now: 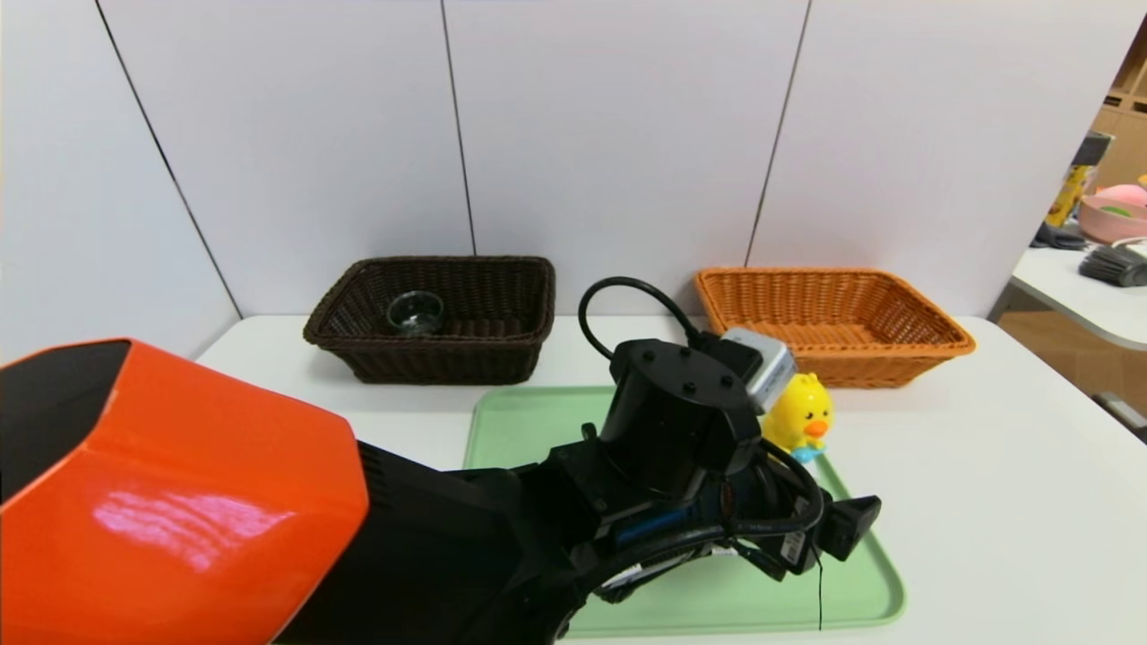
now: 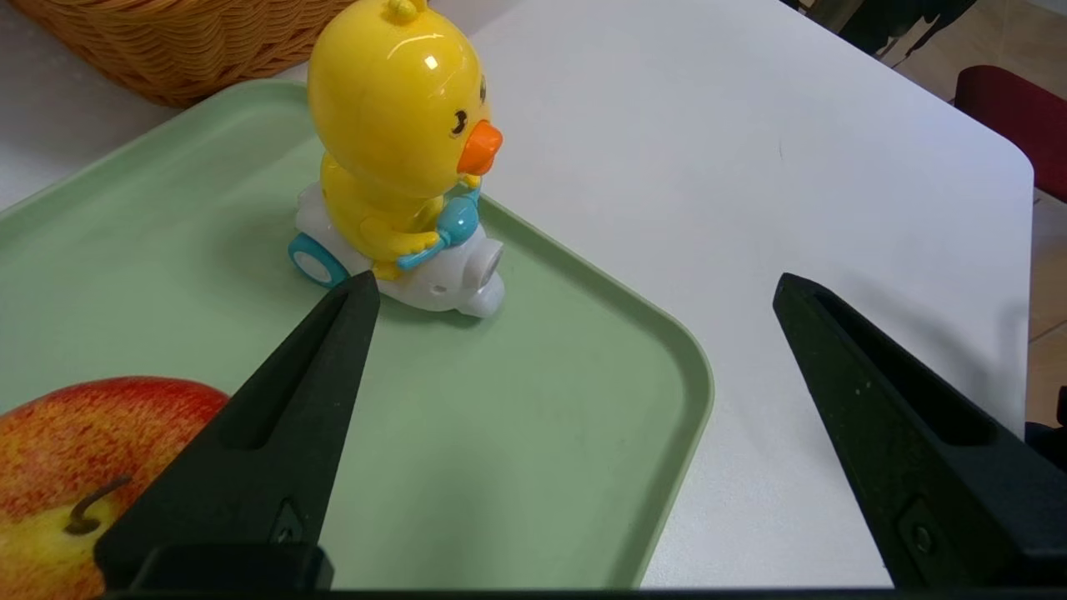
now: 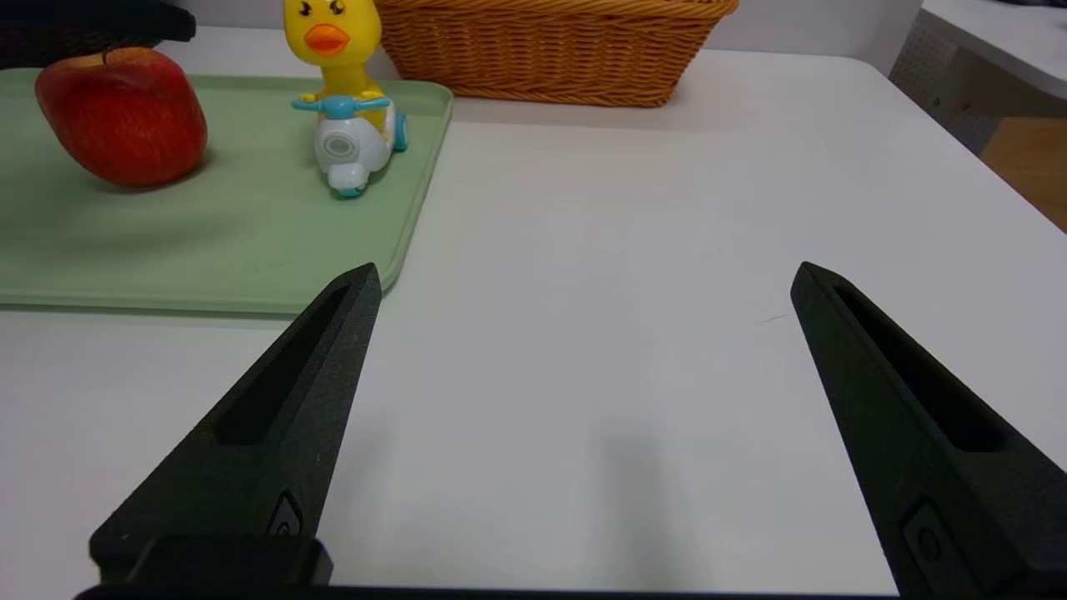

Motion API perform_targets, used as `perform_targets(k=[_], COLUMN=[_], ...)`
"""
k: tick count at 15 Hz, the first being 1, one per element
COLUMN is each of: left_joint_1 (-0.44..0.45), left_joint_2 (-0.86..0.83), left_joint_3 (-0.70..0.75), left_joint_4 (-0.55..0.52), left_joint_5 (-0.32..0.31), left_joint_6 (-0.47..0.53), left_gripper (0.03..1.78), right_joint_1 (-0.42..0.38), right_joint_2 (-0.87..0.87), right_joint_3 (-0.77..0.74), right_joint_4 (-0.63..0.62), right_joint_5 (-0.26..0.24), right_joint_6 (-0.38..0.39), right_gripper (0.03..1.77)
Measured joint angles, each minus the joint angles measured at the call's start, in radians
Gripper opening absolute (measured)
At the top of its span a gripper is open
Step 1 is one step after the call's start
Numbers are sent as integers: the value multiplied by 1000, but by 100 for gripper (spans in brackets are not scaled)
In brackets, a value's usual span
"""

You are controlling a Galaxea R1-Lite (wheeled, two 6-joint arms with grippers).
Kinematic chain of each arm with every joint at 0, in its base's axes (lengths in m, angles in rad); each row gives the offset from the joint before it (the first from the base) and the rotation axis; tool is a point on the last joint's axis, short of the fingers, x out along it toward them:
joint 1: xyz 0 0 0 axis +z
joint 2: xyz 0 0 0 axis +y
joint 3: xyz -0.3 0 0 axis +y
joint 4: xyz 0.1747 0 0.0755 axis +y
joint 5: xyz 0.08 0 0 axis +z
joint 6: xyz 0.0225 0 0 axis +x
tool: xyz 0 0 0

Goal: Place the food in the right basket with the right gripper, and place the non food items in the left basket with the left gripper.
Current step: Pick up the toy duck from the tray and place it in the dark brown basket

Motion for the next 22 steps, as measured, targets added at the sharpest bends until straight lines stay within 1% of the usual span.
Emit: perform_targets(k=[3, 6, 10, 11, 13, 14, 22], left_joint_1=[-5, -7, -8, -8, -9, -9, -8], left_joint_2=[39, 70, 107, 114, 134, 145, 232], left_joint_3=[-31, -67, -99, -108, -137, -157, -269], left_joint_4=[-1, -2, -3, -3, -3, -4, -4], left_joint_5=[13, 70, 82, 101, 158, 173, 184], left_joint_6=[22, 59, 76, 77, 77, 77, 69], left_gripper=[169, 169, 169, 169, 169, 169, 169], right_joint_1=[0, 0, 0, 0, 0, 0, 0], right_joint_2=[0, 0, 0, 0, 0, 0, 0], right_joint_3=[0, 0, 0, 0, 0, 0, 0], right_joint_4=[0, 0, 0, 0, 0, 0, 0], right_joint_5=[0, 0, 0, 0, 0, 0, 0], right_joint_6=[0, 0, 0, 0, 0, 0, 0], right_gripper=[170, 170, 170, 170, 170, 170, 170])
